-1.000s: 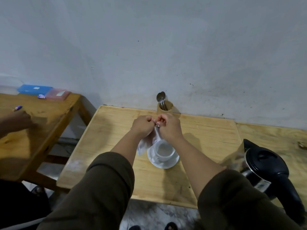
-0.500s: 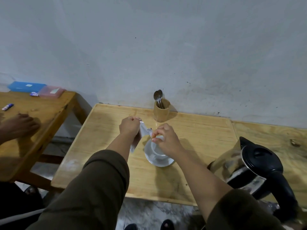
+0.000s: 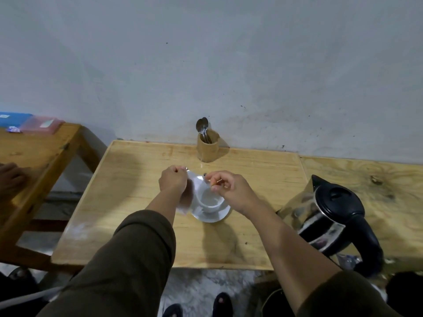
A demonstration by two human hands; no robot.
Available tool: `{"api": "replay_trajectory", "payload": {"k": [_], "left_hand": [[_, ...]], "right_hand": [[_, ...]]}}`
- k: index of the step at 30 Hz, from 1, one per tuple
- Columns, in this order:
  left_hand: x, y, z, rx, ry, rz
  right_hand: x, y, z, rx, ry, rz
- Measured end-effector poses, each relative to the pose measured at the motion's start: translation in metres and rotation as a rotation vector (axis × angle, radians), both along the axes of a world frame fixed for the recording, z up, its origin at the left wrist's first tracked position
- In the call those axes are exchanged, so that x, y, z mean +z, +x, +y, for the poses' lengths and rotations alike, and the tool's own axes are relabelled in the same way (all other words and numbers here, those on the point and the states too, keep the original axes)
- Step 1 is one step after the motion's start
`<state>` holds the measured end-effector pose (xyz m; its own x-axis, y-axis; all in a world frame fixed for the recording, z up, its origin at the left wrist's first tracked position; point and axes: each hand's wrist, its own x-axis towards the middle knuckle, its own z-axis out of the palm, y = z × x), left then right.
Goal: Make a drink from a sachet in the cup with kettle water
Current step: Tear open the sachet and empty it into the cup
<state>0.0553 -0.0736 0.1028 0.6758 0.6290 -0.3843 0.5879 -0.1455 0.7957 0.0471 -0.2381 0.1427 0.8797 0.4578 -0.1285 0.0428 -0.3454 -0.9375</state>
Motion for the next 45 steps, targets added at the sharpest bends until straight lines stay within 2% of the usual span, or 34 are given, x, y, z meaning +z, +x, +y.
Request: {"api": "replay_trajectory", "payload": {"k": [3, 7, 13, 18, 22, 26, 28, 32, 35, 40, 45], "left_hand": [[-0.006, -0.002, -0.004, -0.119, -0.035, 0.006], [-0.010, -0.005, -0.012, -0.248, 0.019, 0.066], [-0.022, 0.000, -0.018, -0.333, 0.091, 0.200], [-0.024, 0.005, -0.023, -0.428, 0.206, 0.304], [-0.022, 0.008, -0.023, -0.519, 0.336, 0.393], [-0.012, 0.017, -0.020, -0.517, 0.336, 0.430], [-0.006, 0.022, -0.018, -0.482, 0.286, 0.432], [-0.006, 0.028, -0.012, -0.164, -0.180, 0.321], [-0.006, 0.029, -0.013, -0.062, -0.361, 0.205], [-0.011, 0.029, -0.022, -0.047, -0.426, 0.087], [-0.015, 0.030, -0.025, -0.063, -0.431, 0.026]], "right_hand": [[-0.006, 0.000, 0.001, -0.034, 0.021, 0.047], [-0.013, -0.006, 0.003, -0.089, -0.017, 0.065], [-0.035, -0.015, -0.002, -0.117, -0.135, 0.018], [-0.049, -0.018, -0.007, -0.024, -0.308, -0.092], [-0.051, -0.014, -0.008, -0.070, -0.320, -0.122], [-0.054, -0.002, -0.007, -0.137, -0.327, -0.082], [-0.056, 0.003, -0.007, -0.161, -0.324, -0.041], [-0.058, 0.014, -0.005, -0.223, -0.326, 0.027], [-0.061, 0.022, -0.005, -0.248, -0.422, 0.023], [-0.062, 0.028, -0.001, -0.235, -0.438, -0.002], [-0.061, 0.034, 0.001, -0.227, -0.411, 0.052]]}}
